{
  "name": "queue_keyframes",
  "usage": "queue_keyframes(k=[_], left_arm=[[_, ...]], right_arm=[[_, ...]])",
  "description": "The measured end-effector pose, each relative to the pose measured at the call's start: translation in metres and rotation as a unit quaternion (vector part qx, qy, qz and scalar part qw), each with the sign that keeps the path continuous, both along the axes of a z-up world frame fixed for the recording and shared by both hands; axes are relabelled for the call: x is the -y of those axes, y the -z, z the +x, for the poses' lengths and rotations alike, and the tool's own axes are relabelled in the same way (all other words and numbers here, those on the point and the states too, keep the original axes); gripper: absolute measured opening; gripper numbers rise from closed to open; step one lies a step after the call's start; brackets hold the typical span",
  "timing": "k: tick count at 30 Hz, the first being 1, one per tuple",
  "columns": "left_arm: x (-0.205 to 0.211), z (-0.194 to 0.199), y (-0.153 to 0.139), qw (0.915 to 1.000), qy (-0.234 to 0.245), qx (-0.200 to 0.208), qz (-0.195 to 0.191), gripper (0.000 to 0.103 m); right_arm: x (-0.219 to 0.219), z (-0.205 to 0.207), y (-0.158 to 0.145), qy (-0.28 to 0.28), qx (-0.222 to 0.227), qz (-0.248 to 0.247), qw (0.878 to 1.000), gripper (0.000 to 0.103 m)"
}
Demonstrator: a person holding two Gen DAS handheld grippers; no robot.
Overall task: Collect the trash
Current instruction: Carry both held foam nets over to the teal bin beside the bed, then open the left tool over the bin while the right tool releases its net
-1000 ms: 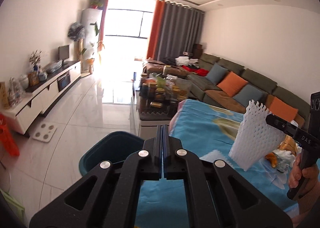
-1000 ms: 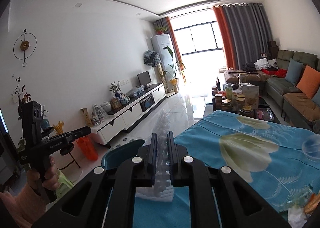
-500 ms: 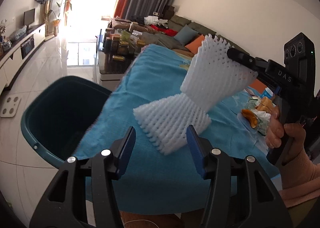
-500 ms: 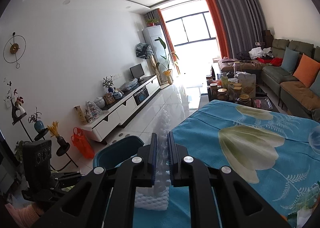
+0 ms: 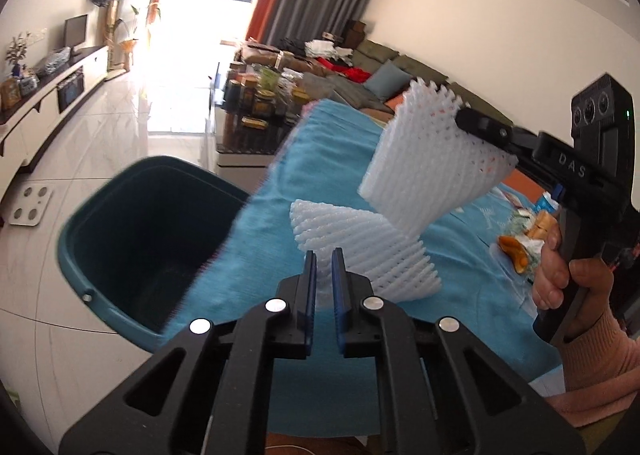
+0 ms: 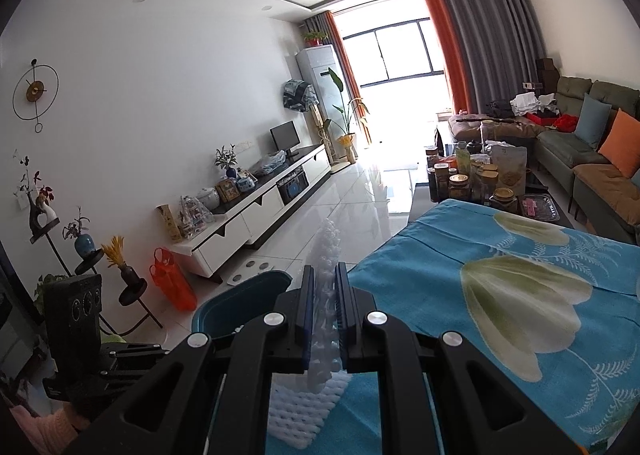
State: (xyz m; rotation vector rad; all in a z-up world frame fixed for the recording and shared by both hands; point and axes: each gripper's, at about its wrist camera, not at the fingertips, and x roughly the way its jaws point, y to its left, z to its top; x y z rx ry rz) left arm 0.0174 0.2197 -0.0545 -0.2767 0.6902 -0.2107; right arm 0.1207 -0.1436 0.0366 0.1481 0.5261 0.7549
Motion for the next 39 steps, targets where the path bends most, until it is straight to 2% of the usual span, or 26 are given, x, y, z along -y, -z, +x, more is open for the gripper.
queue_keyframes(k=[5,8,14,23,30,31,32,34,36,39], left_arm=[[-0.04,-0.005,-0.016,0.9977,-0.064,0.018,0.015,0.008],[-0.066,-0.008,-0.025,0.9935,-0.107,0.027,0.026,0.008],[-0.1,-0.001,-0.021,0.9847,-0.165,0.006,0.056,0.008],[-0.117,0.02,0.014,0.9779,-0.187,-0.053,0.077,0.008],[-0.112,0.047,0.039,0.9775,-0.182,-0.083,0.066,0.012],[-0.111,0.051,0.043,0.9772,-0.183,-0.085,0.066,0.012],[-0.111,0.054,0.045,0.977,-0.184,-0.087,0.065,0.013],[-0.11,0.059,0.049,0.977,-0.185,-0.088,0.061,0.018],[-0.113,0.061,0.052,0.9752,-0.192,-0.088,0.064,0.027],[-0.108,0.064,0.052,0.9745,-0.196,-0.083,0.071,0.03]], right_arm=[[-0.021,0.011,-0.007,-0.023,0.001,0.016,1.0,0.009],[-0.04,0.022,-0.009,-0.038,-0.001,0.021,0.999,0.009],[-0.078,0.048,0.005,-0.056,-0.027,0.016,0.998,0.009],[-0.126,0.082,0.049,-0.072,-0.102,-0.033,0.992,0.01],[-0.155,0.086,0.07,-0.088,-0.148,-0.065,0.983,0.013],[-0.158,0.086,0.072,-0.09,-0.152,-0.069,0.982,0.017],[-0.159,0.086,0.072,-0.091,-0.153,-0.071,0.981,0.025],[-0.16,0.083,0.07,-0.092,-0.152,-0.073,0.981,0.032],[-0.161,0.082,0.069,-0.091,-0.152,-0.075,0.981,0.033],[-0.161,0.079,0.068,-0.09,-0.151,-0.075,0.982,0.033]])
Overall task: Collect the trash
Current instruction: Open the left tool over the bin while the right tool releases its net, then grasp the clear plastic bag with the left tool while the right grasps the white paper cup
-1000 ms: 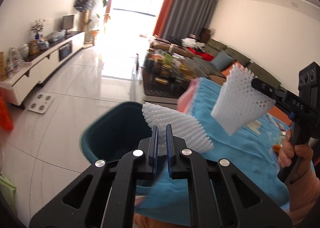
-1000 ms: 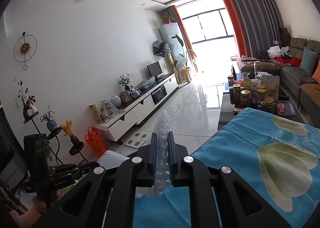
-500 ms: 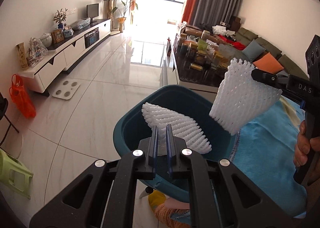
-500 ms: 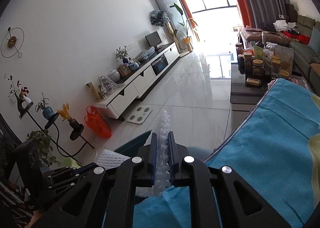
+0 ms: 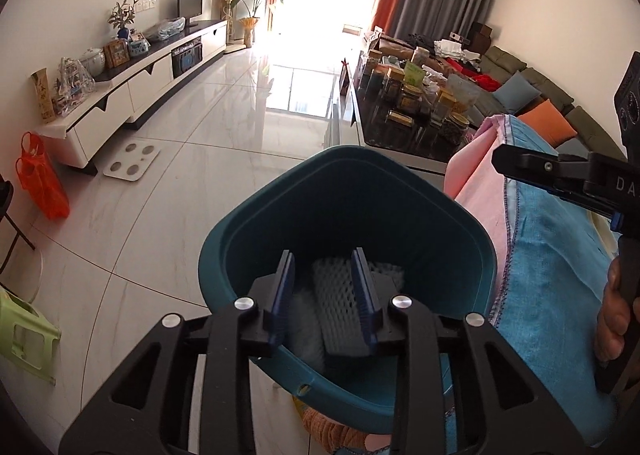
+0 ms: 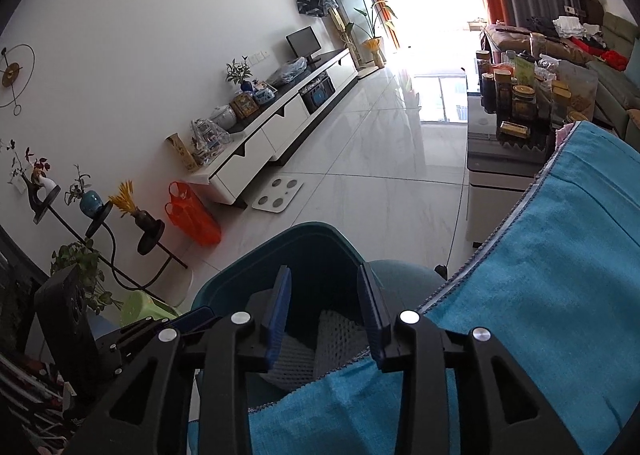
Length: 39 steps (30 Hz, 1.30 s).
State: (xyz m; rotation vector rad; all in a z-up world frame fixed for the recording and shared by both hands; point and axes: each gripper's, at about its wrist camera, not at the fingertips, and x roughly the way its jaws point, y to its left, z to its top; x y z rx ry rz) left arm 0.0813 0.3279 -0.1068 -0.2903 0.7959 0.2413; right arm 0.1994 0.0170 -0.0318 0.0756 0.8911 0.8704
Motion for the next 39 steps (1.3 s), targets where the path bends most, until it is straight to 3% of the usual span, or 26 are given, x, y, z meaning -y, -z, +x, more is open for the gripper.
queue_keyframes(k=[4,7,9,15,20,29,39], left_arm=[[0.006,-0.007,-0.011,0.9998,-0.001,0.016,0.008,0.033],[0.014,-0.02,-0.027,0.9989,0.011,0.045,0.01,0.042],[0.024,-0.03,-0.04,0.9973,0.028,0.067,0.011,0.053],[0.079,-0.049,-0.076,0.9857,0.112,0.126,0.0,0.063],[0.147,-0.053,-0.086,0.969,0.203,0.14,-0.015,0.066],[0.277,-0.049,-0.068,0.933,0.34,0.112,-0.031,0.066],[0.38,-0.058,-0.053,0.8911,0.443,0.095,-0.03,0.066]], right_arm=[[0.014,-0.005,-0.006,0.006,0.005,0.007,1.0,0.033],[0.033,-0.019,-0.019,0.006,0.027,0.015,1.0,0.038],[0.048,-0.033,-0.029,0.007,0.051,0.017,0.999,0.041],[0.112,-0.074,-0.053,0.032,0.115,0.024,0.993,0.052],[0.172,-0.101,-0.06,0.077,0.143,0.013,0.987,0.055],[0.284,-0.142,-0.055,0.198,0.156,-0.021,0.967,0.056],[0.402,-0.188,-0.042,0.345,0.17,-0.046,0.922,0.056]])
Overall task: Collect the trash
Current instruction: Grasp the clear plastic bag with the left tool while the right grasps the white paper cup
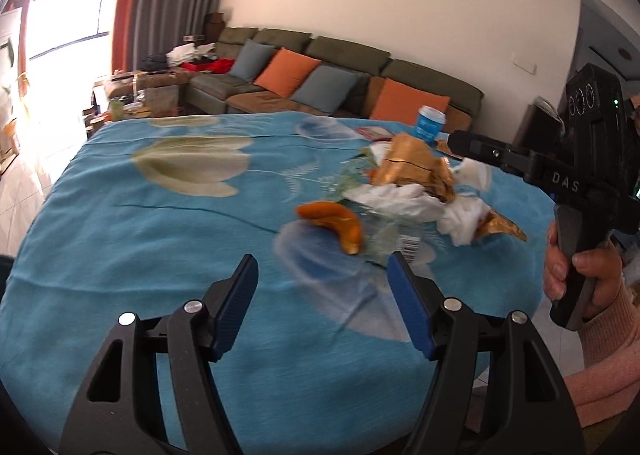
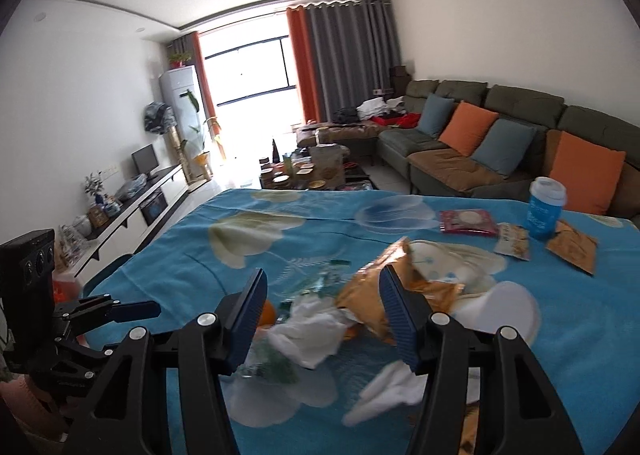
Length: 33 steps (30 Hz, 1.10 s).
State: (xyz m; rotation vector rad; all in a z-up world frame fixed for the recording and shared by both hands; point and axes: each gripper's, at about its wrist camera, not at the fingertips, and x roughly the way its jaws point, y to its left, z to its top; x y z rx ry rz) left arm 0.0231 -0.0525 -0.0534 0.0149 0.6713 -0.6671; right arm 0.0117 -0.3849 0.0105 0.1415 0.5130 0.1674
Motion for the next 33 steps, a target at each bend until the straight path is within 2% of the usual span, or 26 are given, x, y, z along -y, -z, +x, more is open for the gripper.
queue_keyframes(k=[3,9,13,14,19,22,23,26,33], left_arm=[[0.021,0.0,0.0,0.9998,0.017,0.002,0.007,0.066],[0.049,0.005,0.002,0.9988,0.039,0.003,0.03,0.066],[0.059,0.014,0.006,0.9985,0.04,-0.015,0.034,0.066],[0.062,0.017,0.007,0.9985,0.037,-0.02,0.036,0.065],[0.066,0.029,0.015,0.9973,0.035,-0.051,0.038,0.056],[0.068,0.034,0.019,0.9965,0.04,-0.065,0.035,0.047],[0.068,0.034,0.02,0.9961,0.043,-0.068,0.035,0.042],[0.071,0.035,0.023,0.9962,0.043,-0.065,0.038,0.038],[0.067,0.033,0.023,0.9962,0.047,-0.068,0.028,0.035]], right_arm=[[0.028,-0.006,0.005,0.04,0.005,0.001,0.999,0.056],[0.076,-0.015,0.019,0.103,0.002,0.004,0.995,0.063],[0.093,-0.013,0.032,0.121,-0.016,0.01,0.992,0.075],[0.097,-0.01,0.036,0.123,-0.021,0.012,0.992,0.075],[0.1,-0.001,0.052,0.116,-0.048,0.032,0.992,0.076],[0.098,0.002,0.055,0.115,-0.051,0.034,0.991,0.075],[0.099,0.003,0.056,0.114,-0.052,0.036,0.991,0.072],[0.099,0.003,0.057,0.112,-0.055,0.035,0.992,0.061],[0.103,-0.008,0.05,0.121,-0.041,0.036,0.991,0.06]])
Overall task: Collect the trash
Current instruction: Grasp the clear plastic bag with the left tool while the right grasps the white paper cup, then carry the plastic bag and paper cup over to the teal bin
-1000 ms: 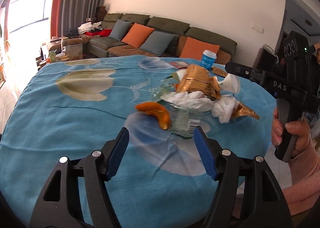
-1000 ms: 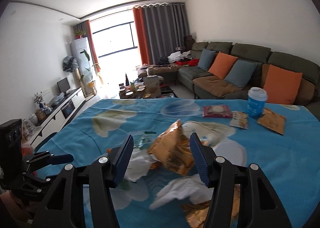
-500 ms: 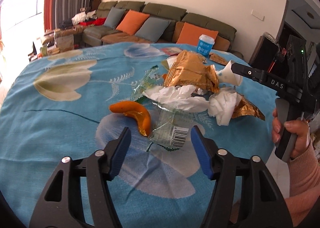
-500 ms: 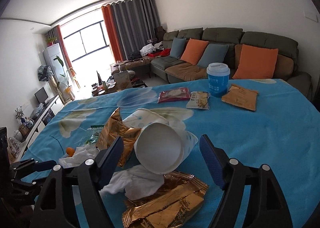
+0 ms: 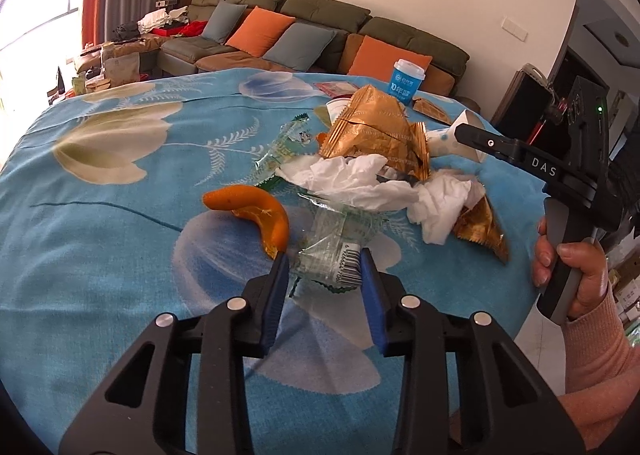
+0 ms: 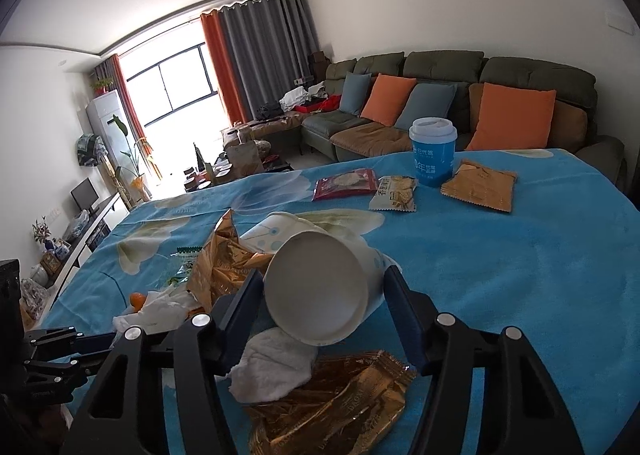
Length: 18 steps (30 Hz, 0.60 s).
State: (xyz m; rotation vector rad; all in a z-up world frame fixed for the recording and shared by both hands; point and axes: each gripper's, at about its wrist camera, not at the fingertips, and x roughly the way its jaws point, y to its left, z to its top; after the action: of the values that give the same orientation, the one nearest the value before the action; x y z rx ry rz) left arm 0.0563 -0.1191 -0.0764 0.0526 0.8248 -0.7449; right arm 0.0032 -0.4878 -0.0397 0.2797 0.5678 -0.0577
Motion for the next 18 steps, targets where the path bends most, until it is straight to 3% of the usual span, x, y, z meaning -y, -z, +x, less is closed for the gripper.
queue_keyframes(k=[11,18], left_arm=[[-0.031,-0.013,-0.012,0.9996,-0.015,0.013,-0.018,0.035],[-0.064,-0.023,-0.02,0.9984,-0.042,0.024,-0.029,0.035]], right_arm=[[0.007,-0.019,-0.023,0.02,0.029,0.005,0.999,0.06],[-0.008,-0.029,-0.047,0.002,0.065,0.001,0.998,0.06]])
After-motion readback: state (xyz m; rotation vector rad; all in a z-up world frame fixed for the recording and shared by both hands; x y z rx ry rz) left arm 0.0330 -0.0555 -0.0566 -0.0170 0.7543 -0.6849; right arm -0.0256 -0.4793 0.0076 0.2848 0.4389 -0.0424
